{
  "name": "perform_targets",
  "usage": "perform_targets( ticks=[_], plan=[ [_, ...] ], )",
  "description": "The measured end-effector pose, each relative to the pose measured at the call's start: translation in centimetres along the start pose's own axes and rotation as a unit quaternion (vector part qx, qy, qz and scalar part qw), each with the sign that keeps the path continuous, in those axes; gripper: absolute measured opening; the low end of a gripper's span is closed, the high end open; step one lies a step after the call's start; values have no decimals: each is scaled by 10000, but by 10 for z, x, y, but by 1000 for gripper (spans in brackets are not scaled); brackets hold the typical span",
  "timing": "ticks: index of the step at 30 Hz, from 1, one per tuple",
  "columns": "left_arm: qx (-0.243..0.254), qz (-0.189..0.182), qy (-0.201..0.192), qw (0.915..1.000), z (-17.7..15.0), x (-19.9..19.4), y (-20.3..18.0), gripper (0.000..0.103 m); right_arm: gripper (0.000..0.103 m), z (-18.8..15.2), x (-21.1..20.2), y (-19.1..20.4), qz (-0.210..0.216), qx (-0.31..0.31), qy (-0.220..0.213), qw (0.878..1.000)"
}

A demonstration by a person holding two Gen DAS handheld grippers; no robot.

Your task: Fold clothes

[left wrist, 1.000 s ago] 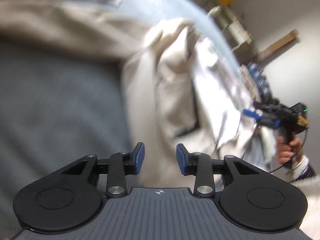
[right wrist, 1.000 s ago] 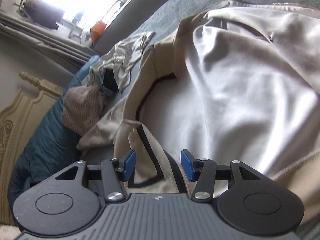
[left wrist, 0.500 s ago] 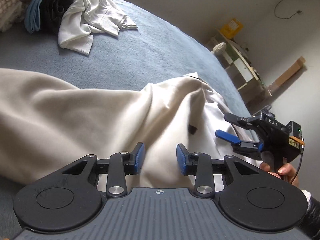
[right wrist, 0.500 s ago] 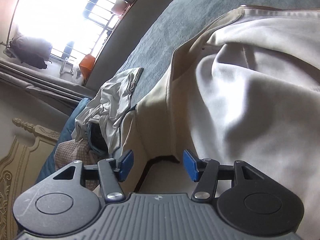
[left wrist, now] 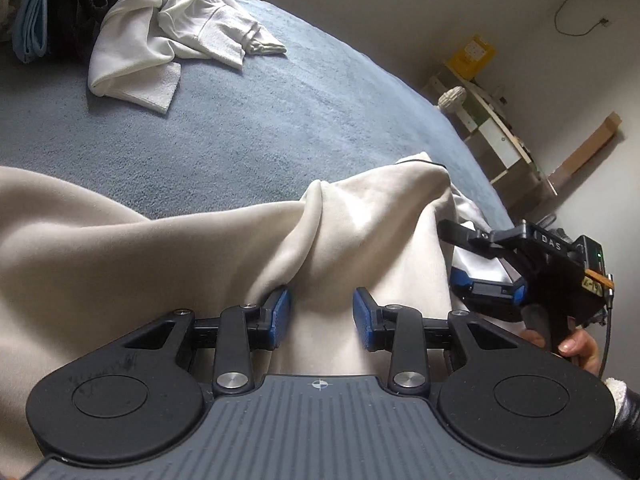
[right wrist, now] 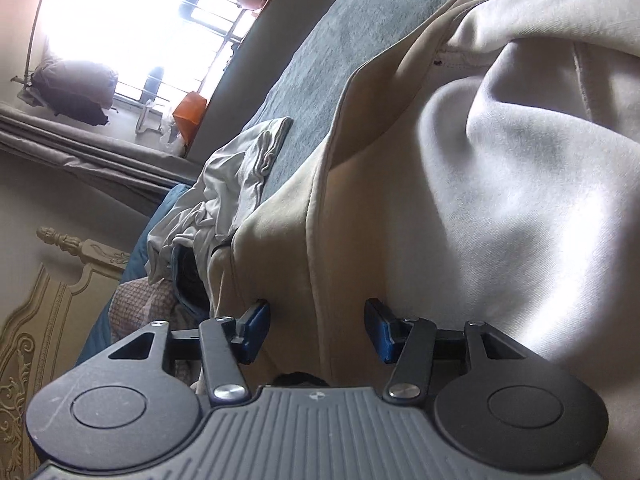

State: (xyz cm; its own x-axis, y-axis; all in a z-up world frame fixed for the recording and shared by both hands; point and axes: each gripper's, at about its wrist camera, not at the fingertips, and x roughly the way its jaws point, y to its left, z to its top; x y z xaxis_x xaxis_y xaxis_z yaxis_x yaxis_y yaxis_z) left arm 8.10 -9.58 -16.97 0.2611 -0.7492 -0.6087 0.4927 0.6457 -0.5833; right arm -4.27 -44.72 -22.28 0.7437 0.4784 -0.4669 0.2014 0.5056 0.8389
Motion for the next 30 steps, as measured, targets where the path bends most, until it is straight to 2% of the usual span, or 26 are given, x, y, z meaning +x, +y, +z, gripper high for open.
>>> perform_targets(
  ticks=[1,3,4,6,8,14,15,20,21,23,25,26,27,29,30],
  plan=[
    [-15,-4,-45,10000,1,1,1,34,44,-1,0,1,124,0,97,9999],
    [-44,-5,-137,9999,4,5,2,34,34,-3,-1,10,95,-242,217,9994],
    [-45,-1,-179,9998,5,6,2,34,20,-3,-2,18,-41,-455,257,9986],
    [8,27,-281,9996,5,8,0,34,15,0,-9,33,-351,-830,234,9957],
    [94,74,-386,9992,5,11,-2,34,6,7,-22,53,-624,-1252,73,9901],
    [483,242,-509,9972,4,13,-10,34,3,47,-60,104,-1214,-2211,-513,9663],
    [571,293,-507,9966,4,14,-13,34,0,54,-61,111,-1361,-2370,-583,9602],
    [994,542,-524,9922,3,15,-23,34,0,88,-42,137,-2152,-2982,-677,9275],
    [1066,585,-551,9911,2,16,-25,34,0,92,-36,137,-2222,-2963,-616,9268],
    [1166,644,-593,9893,1,18,-27,34,0,94,-29,131,-1987,-2724,-506,9401],
    [1234,672,-624,9881,0,20,-27,34,2,92,-28,119,-1720,-2347,-417,9558],
    [1252,679,-638,9877,0,20,-28,34,8,92,-27,110,-1553,-2139,-322,9639],
    [1269,686,-651,9874,-1,20,-28,34,16,92,-24,102,-1442,-1921,-268,9704],
    [1305,700,-678,9866,-1,21,-28,34,53,92,-20,89,-1377,-1632,-262,9766],
    [1322,707,-692,9863,-2,21,-29,34,56,92,-16,84,-1319,-1561,-217,9787]
  ],
)
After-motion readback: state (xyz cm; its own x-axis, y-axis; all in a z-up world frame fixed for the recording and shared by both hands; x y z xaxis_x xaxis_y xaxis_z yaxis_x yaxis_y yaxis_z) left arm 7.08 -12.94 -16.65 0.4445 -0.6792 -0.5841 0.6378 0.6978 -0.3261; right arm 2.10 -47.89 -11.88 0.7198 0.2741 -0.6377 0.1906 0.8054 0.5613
